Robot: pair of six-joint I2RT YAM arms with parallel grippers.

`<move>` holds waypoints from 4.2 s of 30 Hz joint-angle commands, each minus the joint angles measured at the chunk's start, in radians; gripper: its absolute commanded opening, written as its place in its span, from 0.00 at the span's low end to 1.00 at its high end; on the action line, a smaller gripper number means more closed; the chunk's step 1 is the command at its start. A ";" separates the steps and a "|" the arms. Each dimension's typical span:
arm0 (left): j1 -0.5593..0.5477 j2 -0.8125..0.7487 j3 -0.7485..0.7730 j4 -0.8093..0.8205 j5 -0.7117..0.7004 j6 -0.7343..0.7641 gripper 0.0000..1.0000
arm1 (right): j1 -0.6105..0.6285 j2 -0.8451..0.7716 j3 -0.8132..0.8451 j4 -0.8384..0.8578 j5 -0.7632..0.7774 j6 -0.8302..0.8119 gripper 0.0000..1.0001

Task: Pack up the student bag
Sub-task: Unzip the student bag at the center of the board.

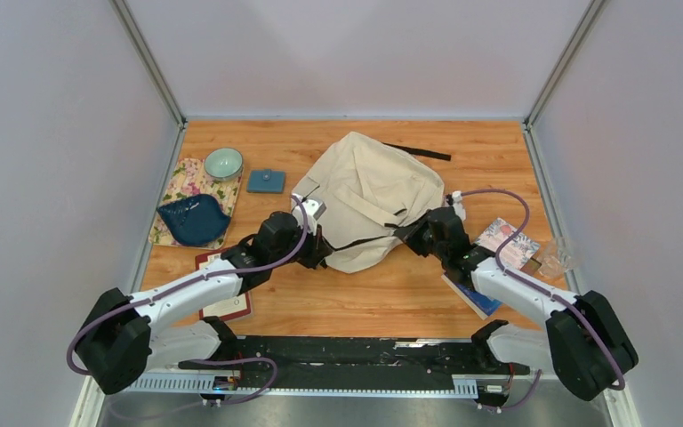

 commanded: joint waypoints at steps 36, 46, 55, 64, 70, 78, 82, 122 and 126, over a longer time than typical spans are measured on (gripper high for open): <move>0.003 0.070 0.092 -0.109 0.200 -0.090 0.00 | 0.250 -0.054 -0.039 0.014 -0.102 0.474 0.71; 0.006 0.072 0.078 -0.096 0.240 -0.088 0.00 | 0.239 0.103 -0.002 0.111 -0.115 0.514 0.59; 0.005 0.087 0.182 -0.292 0.151 -0.073 0.00 | 0.124 -0.002 -0.001 -0.147 -0.154 0.522 0.00; 0.028 0.047 0.241 -0.500 -0.007 -0.027 0.00 | 0.011 -0.124 0.153 -0.568 -0.129 0.127 0.00; 0.028 -0.106 -0.045 -0.283 -0.011 0.004 0.00 | -0.121 -0.040 0.055 -0.409 -0.209 -0.130 0.00; 0.026 -0.201 -0.110 -0.231 0.033 -0.116 0.00 | -0.092 -0.208 -0.008 -0.366 -0.374 -0.016 0.65; 0.025 -0.168 -0.089 -0.198 0.062 -0.140 0.00 | -0.027 -0.373 -0.013 -0.470 -0.324 0.112 0.67; -0.051 -0.086 0.052 -0.162 0.159 -0.179 0.00 | 0.363 0.009 0.022 -0.071 0.131 0.532 0.48; -0.049 -0.088 0.054 -0.202 0.153 -0.160 0.00 | 0.340 -0.012 0.004 -0.074 0.141 0.503 0.10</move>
